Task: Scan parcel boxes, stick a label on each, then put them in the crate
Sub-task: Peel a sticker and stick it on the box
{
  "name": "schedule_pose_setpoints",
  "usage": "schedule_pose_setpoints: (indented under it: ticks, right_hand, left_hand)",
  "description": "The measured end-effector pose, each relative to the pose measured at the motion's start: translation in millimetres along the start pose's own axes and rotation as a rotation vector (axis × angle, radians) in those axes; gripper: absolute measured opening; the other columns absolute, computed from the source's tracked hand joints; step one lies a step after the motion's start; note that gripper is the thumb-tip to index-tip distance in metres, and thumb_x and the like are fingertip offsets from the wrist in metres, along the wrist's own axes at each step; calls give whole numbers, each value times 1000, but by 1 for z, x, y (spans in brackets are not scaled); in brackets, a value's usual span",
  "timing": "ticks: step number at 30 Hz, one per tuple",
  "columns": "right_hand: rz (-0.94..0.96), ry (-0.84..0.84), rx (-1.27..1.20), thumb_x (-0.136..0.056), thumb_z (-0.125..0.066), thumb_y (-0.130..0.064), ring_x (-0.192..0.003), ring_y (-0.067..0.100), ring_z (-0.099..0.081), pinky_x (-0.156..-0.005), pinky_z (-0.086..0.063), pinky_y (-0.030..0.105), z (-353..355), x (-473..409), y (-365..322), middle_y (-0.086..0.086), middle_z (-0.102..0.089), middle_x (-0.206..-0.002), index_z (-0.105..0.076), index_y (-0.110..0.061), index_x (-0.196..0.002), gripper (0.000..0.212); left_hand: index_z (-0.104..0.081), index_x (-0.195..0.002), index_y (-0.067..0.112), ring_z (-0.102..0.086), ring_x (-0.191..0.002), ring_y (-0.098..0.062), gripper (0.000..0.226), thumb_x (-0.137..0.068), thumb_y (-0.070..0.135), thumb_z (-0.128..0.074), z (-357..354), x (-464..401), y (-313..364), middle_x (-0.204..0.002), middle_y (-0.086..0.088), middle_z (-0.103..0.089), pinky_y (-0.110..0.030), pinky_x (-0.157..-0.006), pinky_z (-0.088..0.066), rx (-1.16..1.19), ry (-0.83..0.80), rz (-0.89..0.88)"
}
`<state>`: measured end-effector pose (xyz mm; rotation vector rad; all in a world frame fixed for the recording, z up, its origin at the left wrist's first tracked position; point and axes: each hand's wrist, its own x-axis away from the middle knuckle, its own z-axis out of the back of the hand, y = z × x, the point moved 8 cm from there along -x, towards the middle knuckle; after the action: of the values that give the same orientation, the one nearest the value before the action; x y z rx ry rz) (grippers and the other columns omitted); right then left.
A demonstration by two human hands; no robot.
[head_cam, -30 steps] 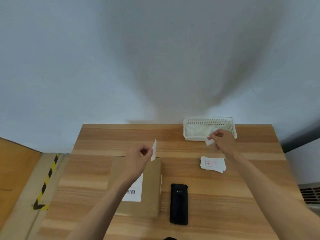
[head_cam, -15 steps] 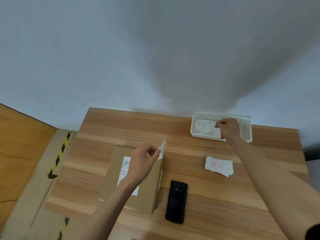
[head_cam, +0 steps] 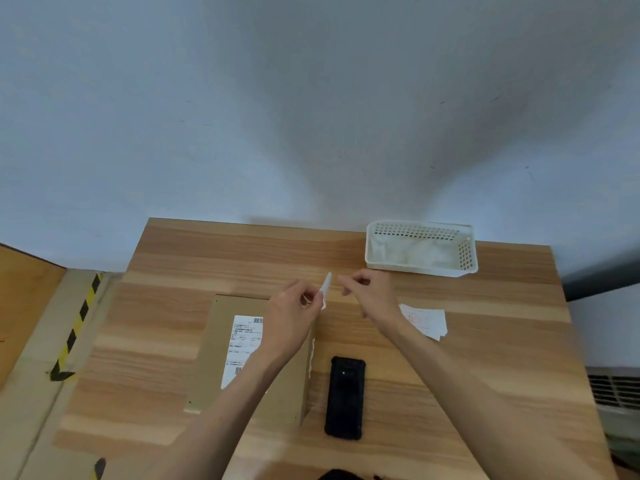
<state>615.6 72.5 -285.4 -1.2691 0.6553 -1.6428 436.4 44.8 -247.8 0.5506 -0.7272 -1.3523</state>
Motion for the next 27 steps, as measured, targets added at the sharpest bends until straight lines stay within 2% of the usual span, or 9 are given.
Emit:
schedule_pose_setpoints:
  ticks: [6, 11, 14, 17, 20, 22, 25, 27]
  right_hand:
    - [25, 39, -90, -90, -73, -42, -56, -3, -59, -53, -41, 19, -49, 43, -29, -13, -73, -78, -75, -26, -77, 21]
    - [-2, 121, -86, -88, -73, -28, -69, -2, -64, -61, -48, 27, -81, 62, -35, -14, -72, -74, -75, -24, -75, 14]
    - [-2, 153, -49, -89, -70, -23, -72, 2, -65, -64, -49, 28, -100, 72, -36, -14, -72, -75, -75, -26, -75, 14]
    - [-14, 196, -71, -91, -69, -23, -73, 4, -65, -64, -49, 30, -118, 81, -35, -13, -72, -77, -76, -24, -80, 13]
    - [-8, 227, -64, -94, -68, -24, -76, 6, -66, -64, -52, 31, -131, 92, -37, -11, -73, -80, -76, -21, -82, 14]
    - [-2, 243, -60, -94, -67, -24, -77, 8, -66, -65, -54, 34, -139, 99, -38, -11, -74, -80, -75, -21, -80, 16]
    - [-1, 229, -72, -96, -66, -23, -66, 4, -60, -58, -48, 29, -151, 108, -39, -10, -73, -85, -74, -21, -82, 16]
    - [11, 218, -75, -97, -65, -22, -57, -1, -56, -57, -44, 25, -158, 112, -40, -9, -74, -86, -75, -18, -85, 16]
  left_hand:
    - [-68, -78, 20, -53, -79, -7, 14, -91, 25, -69, 20, 15, -9, -78, 19, -55, -23, -64, -36, -88, 26, -147]
    - [-68, -75, 17, -53, -76, -9, 20, -91, 27, -72, 47, 27, -30, -79, 13, -57, -29, -64, -44, -78, 33, -222]
    - [-71, -78, 19, -54, -76, -7, 21, -93, 33, -71, 62, 33, -46, -80, 13, -61, -27, -65, -44, -84, -16, -264]
    - [-75, -83, 24, -59, -80, -7, 19, -94, 39, -69, 81, 37, -73, -82, 12, -66, -16, -67, -41, 78, -105, -183]
    - [-75, -85, 25, -59, -76, -5, 13, -94, 33, -71, 107, 37, -104, -81, 11, -69, -12, -65, -40, 252, -44, -83]
    - [-74, -92, 26, -59, -77, -5, 4, -92, 29, -73, 121, 35, -129, -87, 12, -69, -13, -66, -43, 302, 14, 25]
    - [-72, -106, 22, -62, -87, -9, 19, -90, 33, -75, 126, 37, -164, -97, 9, -69, -21, -73, -47, 374, -9, 208]
    - [-74, -105, 19, -63, -85, -10, 19, -91, 32, -75, 125, 39, -178, -96, 9, -72, -26, -74, -50, 467, -68, 303]
